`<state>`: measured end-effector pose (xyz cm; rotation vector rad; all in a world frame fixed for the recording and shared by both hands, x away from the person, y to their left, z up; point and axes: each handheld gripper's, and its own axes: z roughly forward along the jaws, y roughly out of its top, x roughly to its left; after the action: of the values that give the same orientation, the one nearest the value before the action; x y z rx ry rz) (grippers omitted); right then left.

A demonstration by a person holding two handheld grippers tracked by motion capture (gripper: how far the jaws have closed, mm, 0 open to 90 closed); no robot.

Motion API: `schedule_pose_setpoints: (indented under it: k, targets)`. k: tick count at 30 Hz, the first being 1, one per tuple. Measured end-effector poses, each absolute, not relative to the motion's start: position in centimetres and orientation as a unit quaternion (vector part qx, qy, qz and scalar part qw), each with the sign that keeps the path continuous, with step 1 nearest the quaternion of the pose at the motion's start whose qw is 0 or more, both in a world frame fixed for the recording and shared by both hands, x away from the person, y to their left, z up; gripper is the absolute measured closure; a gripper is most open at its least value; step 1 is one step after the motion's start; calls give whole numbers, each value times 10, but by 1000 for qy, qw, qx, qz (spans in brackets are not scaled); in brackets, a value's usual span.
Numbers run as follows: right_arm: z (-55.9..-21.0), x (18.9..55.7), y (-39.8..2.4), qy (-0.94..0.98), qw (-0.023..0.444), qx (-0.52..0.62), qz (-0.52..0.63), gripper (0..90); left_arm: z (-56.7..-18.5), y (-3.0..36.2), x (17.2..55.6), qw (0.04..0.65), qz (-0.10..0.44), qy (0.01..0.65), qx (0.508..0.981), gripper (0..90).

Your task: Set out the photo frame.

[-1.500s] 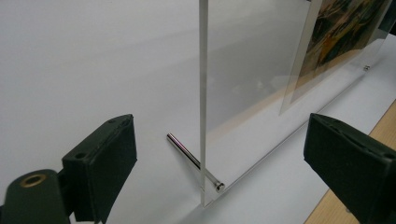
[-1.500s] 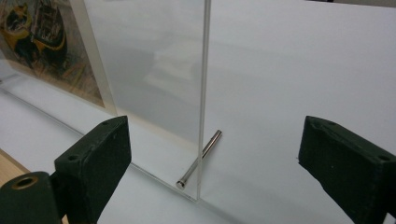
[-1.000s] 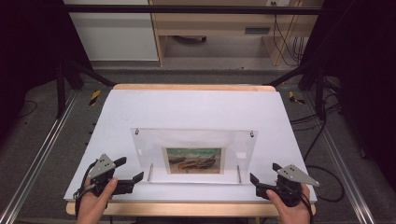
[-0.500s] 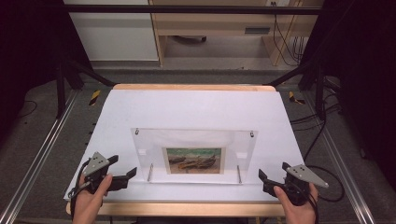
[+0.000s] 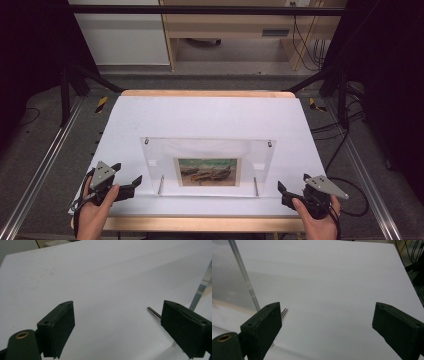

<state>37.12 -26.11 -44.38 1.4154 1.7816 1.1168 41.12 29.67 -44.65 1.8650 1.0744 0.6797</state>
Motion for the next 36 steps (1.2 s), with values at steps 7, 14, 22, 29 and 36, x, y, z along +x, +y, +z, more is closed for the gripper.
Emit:
schedule_pose_setpoints:
  k: [7, 14, 22, 29, 36]
  targets:
    - [-449, 378, -268, 673, 314, 542, 394, 108, -447, 302, 417, 410, 279, 442, 747, 114]
    - [-453, 385, -269, 675, 319, 549, 376, 109, -450, 304, 421, 398, 285, 449, 748, 114]
    - [-457, 398, -267, 677, 313, 558, 365, 116, -453, 304, 429, 384, 286, 456, 750, 113]
    - [-463, 411, -267, 682, 300, 566, 352, 114, -459, 308, 440, 376, 270, 469, 752, 112]
    - [-466, 421, -268, 681, 298, 573, 345, 117, -461, 308, 446, 379, 264, 468, 753, 109]
